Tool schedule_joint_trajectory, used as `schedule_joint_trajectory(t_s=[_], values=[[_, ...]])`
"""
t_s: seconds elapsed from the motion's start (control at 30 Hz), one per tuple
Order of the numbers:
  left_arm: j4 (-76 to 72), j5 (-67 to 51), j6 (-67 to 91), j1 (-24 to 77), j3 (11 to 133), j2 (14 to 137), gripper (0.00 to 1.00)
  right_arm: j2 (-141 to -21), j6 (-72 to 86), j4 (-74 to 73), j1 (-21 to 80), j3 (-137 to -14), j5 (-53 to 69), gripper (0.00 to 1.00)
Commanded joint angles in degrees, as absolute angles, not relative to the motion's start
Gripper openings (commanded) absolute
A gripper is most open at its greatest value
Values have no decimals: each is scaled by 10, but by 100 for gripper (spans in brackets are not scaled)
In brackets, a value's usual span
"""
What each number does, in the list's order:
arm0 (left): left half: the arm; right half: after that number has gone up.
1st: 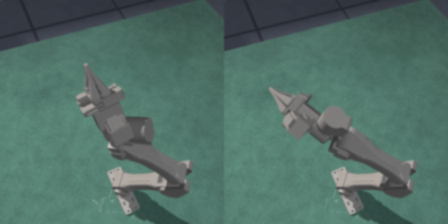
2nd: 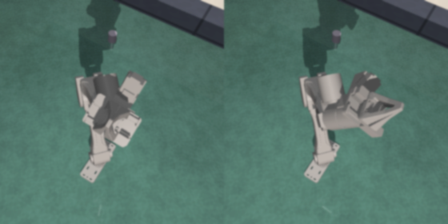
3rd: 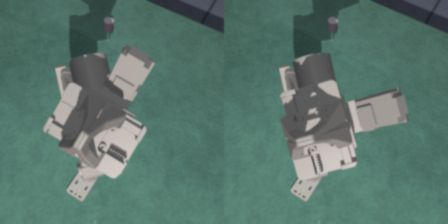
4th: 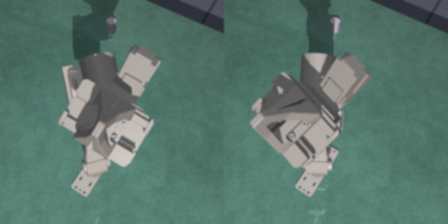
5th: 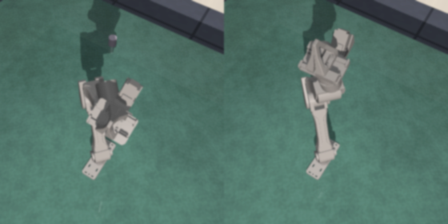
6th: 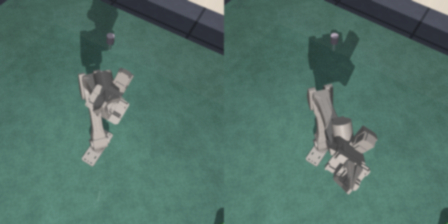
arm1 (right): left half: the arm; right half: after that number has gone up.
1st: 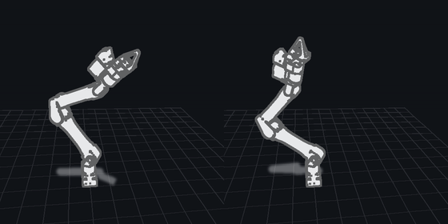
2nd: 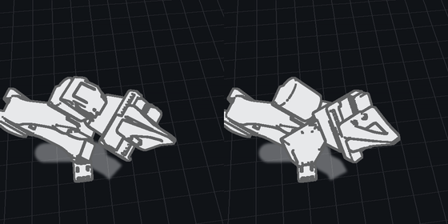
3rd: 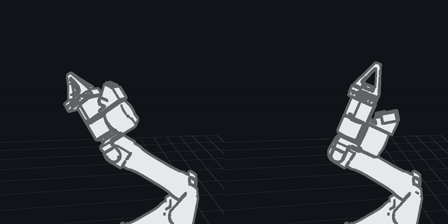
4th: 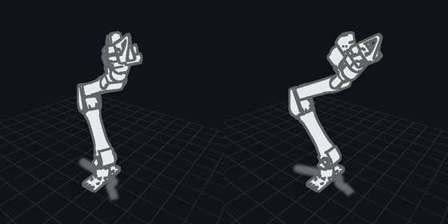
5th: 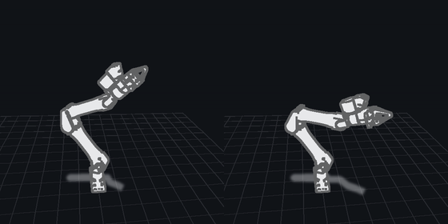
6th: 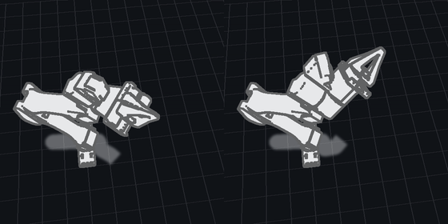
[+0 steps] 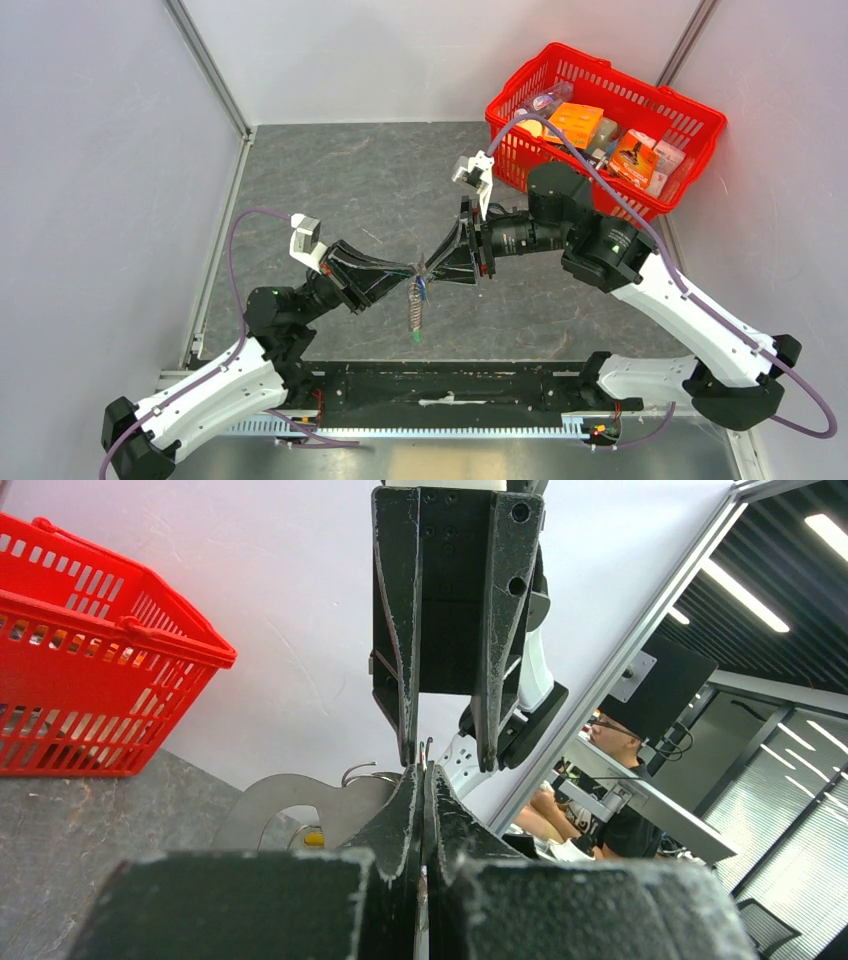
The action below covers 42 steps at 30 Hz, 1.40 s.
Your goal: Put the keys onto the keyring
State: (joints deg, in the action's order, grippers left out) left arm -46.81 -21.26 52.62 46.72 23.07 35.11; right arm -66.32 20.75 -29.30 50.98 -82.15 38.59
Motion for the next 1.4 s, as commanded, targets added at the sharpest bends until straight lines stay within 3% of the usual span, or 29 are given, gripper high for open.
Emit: schedule_joint_trajectory(t_s=[0.0,0.33,0.6,0.77,1.37], values=[[-516,-198,544,468,242,348,2,-672,194,-280,519,-850,374,40],[-515,-200,547,468,243,345,2,-689,186,-281,536,-865,360,36],[-511,-194,545,468,242,338,2,-688,177,-286,549,-867,353,20],[-518,-196,551,468,243,339,2,-687,175,-290,553,-868,340,0],[-493,-251,579,468,247,340,2,-676,149,-301,556,-872,335,0]])
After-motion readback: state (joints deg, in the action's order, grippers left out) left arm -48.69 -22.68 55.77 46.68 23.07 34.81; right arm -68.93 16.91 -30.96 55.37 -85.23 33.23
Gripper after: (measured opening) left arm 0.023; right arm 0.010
